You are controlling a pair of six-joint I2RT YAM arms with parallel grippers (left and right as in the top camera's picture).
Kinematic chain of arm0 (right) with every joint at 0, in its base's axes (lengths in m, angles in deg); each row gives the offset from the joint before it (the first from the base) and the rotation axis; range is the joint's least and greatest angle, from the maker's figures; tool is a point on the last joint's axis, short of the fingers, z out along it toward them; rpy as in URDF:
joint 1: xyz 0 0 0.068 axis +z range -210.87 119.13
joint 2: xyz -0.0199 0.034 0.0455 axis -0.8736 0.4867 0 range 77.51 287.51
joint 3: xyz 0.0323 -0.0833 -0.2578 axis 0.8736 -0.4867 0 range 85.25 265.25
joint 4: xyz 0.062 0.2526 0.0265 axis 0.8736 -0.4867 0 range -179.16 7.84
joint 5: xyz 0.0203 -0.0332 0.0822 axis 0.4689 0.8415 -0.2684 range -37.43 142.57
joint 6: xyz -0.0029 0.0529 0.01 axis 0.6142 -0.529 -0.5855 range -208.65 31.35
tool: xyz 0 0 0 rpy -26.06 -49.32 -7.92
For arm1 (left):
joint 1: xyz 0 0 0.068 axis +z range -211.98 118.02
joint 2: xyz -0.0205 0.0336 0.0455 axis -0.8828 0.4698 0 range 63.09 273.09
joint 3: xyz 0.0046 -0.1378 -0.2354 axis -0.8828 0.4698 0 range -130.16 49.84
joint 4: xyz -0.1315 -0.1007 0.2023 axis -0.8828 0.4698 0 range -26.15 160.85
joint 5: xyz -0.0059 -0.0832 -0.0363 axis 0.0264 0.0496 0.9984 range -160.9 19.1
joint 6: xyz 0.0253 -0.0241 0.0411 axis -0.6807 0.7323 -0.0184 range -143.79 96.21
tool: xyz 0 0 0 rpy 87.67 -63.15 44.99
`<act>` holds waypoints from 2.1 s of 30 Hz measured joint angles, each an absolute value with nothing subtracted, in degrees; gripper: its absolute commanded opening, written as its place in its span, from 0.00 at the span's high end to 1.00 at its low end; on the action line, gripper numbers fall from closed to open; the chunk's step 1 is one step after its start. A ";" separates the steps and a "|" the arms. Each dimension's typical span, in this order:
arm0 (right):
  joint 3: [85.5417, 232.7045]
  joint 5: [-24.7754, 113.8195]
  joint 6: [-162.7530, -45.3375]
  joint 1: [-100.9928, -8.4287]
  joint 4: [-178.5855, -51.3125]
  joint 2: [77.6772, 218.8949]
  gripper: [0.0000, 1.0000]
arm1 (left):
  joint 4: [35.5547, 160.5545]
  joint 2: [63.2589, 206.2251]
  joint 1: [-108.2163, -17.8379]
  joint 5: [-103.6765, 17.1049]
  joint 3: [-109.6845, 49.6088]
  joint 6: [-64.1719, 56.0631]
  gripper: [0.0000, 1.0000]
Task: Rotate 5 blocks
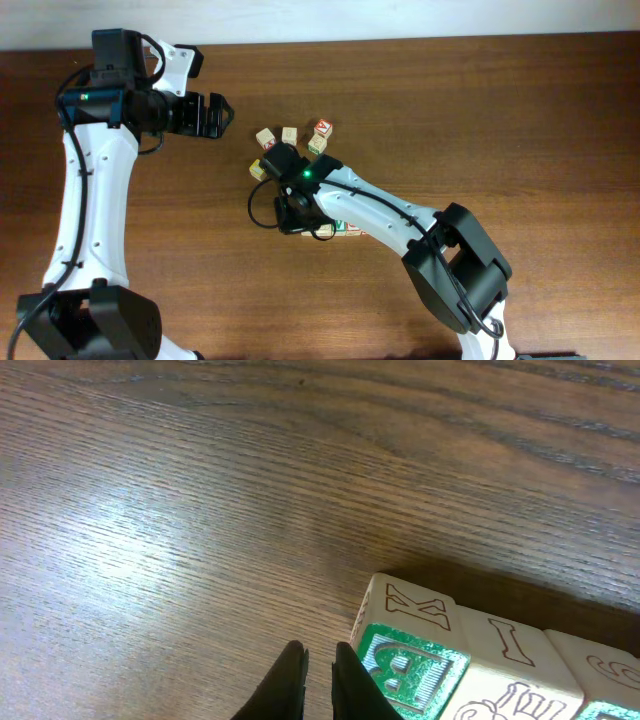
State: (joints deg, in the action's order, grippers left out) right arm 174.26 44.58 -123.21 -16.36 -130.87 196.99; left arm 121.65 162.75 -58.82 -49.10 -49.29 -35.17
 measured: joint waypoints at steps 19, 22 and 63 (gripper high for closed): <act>179.99 45.01 -121.09 -16.60 -134.52 195.92 0.89 | 121.63 162.75 -58.82 -49.10 -49.29 -35.17 0.01; 182.61 44.53 -119.94 -18.40 -137.67 190.59 0.95 | 121.63 162.75 -58.82 -49.10 -49.29 -35.17 0.01; 153.23 26.11 -104.09 -53.83 -135.18 181.34 0.96 | 119.20 164.94 -66.23 -43.46 -31.28 -21.57 1.00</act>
State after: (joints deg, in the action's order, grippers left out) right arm 153.23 26.11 -104.09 -53.83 -135.18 181.34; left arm 119.20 164.94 -66.23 -43.46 -31.28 -21.57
